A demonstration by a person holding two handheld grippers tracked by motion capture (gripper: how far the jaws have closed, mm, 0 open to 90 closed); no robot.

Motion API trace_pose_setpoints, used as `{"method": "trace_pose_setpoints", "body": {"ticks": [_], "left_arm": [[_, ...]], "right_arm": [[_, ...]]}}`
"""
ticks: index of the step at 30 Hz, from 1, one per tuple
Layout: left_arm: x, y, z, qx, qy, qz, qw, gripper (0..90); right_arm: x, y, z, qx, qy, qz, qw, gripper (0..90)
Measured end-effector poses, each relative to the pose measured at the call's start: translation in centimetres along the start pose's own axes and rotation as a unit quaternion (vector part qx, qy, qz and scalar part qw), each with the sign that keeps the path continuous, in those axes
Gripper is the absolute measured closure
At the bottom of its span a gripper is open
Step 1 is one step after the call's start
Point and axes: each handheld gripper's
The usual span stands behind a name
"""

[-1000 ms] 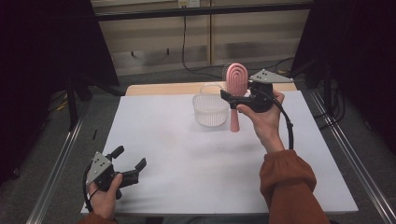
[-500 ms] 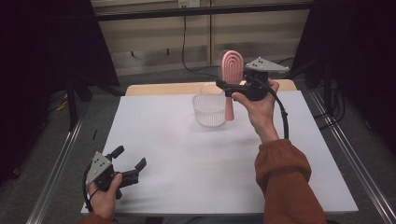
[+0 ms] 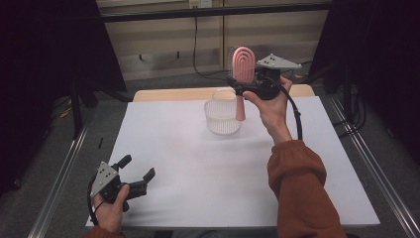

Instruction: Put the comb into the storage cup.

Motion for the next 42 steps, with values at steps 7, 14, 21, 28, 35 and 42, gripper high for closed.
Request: {"method": "trace_pose_setpoints", "body": {"ticks": [7, 14, 21, 28, 35, 42], "left_arm": [[0.0, 0.1, 0.0, -0.001, -0.002, 0.002, 1.0, 2.7], [0.0, 0.0, 0.0, -0.001, -0.004, 0.001, 1.0, 2.7], [0.0, 0.0, 0.0, 0.002, -0.001, 0.002, 1.0, 2.7], [0.0, 0.0, 0.0, -0.001, -0.002, 0.003, 1.0, 2.8], [0.0, 0.0, 0.0, 0.0, 0.001, 0.003, 1.0, 2.7], [0.0, 0.0, 0.0, -0.001, 0.001, 0.004, 1.0, 2.7]], "right_arm": [[-0.2, 0.8, -0.1, -0.008, 0.004, 0.003, 1.0, 19.0], [-0.4, 1.9, -0.5, -0.011, -0.002, 0.008, 0.9999, 19.0], [-0.9, 3.2, -0.3, -0.015, -0.004, 0.015, 0.9998, 19.0], [-1.5, 4.3, 0.3, -0.013, -0.006, 0.022, 0.9997, 19.0], [-1.7, 5.2, 1.0, -0.008, -0.003, 0.022, 0.9997, 19.0], [-1.5, 5.9, 1.8, -0.003, -0.011, 0.019, 0.9997, 19.0]]}}
Point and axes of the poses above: each handheld gripper's, and its own axes: y roughly forward along the jaws, z roughly out of its underside, x roughly to its left, and after that the axes turned 11 degrees about x, right-handed
